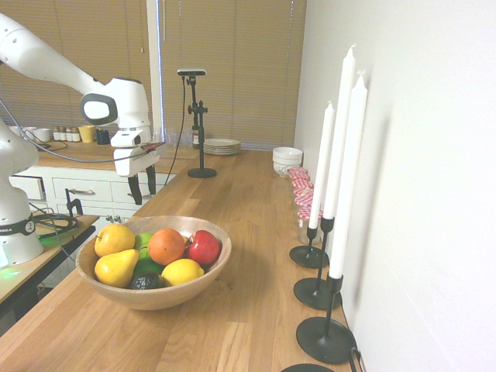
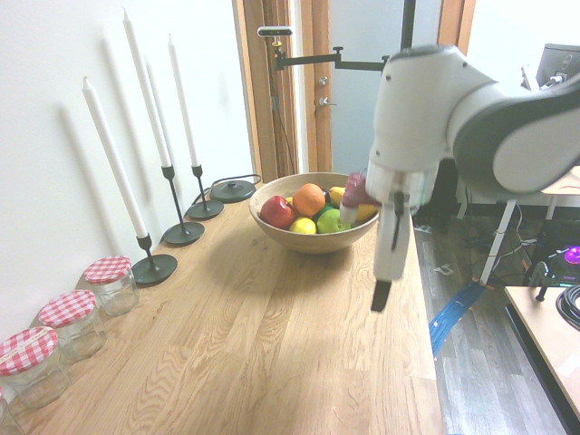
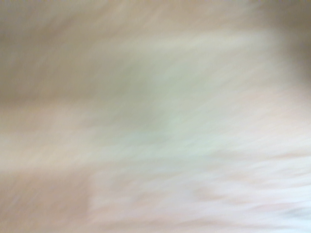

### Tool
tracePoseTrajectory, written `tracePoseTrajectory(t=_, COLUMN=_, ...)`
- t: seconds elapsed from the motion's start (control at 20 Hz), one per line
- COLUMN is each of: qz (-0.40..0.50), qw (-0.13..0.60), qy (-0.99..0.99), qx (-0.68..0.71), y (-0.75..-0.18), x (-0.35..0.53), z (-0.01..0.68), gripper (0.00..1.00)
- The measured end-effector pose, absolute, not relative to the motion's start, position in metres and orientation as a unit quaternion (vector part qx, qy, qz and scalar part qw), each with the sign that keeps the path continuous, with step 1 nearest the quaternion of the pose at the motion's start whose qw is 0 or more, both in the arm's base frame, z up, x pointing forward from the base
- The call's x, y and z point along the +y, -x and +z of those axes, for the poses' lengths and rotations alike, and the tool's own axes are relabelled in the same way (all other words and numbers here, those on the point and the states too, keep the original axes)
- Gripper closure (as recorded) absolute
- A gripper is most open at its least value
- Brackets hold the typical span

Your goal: Take pear out of the basket

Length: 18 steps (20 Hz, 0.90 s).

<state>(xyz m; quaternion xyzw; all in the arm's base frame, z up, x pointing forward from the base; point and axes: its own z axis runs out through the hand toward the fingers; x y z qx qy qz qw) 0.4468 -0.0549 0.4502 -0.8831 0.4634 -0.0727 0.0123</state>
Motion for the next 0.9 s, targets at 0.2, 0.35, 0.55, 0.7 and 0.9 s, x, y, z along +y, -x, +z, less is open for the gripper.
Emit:
tracePoseTrajectory(t=0.2, qz=-0.085, qw=0.014, qy=0.864, qx=0.495, y=-0.446, x=-0.097, z=0.486, gripper=0.0)
tracePoseTrajectory(t=0.35, qz=-0.09, qw=0.018, qy=0.846, qx=0.525, y=-0.44, x=-0.136, z=0.502, gripper=0.0)
tracePoseTrajectory(t=0.55, qz=-0.093, qw=0.028, qy=0.825, qx=0.557, y=-0.42, x=-0.197, z=0.512, gripper=0.0)
tracePoseTrajectory(t=0.7, qz=-0.091, qw=0.037, qy=0.813, qx=0.574, y=-0.402, x=-0.238, z=0.51, gripper=0.0)
tracePoseTrajectory(t=0.9, qz=-0.082, qw=0.036, qy=0.807, qx=0.584, y=-0.398, x=-0.273, z=0.497, gripper=0.0)
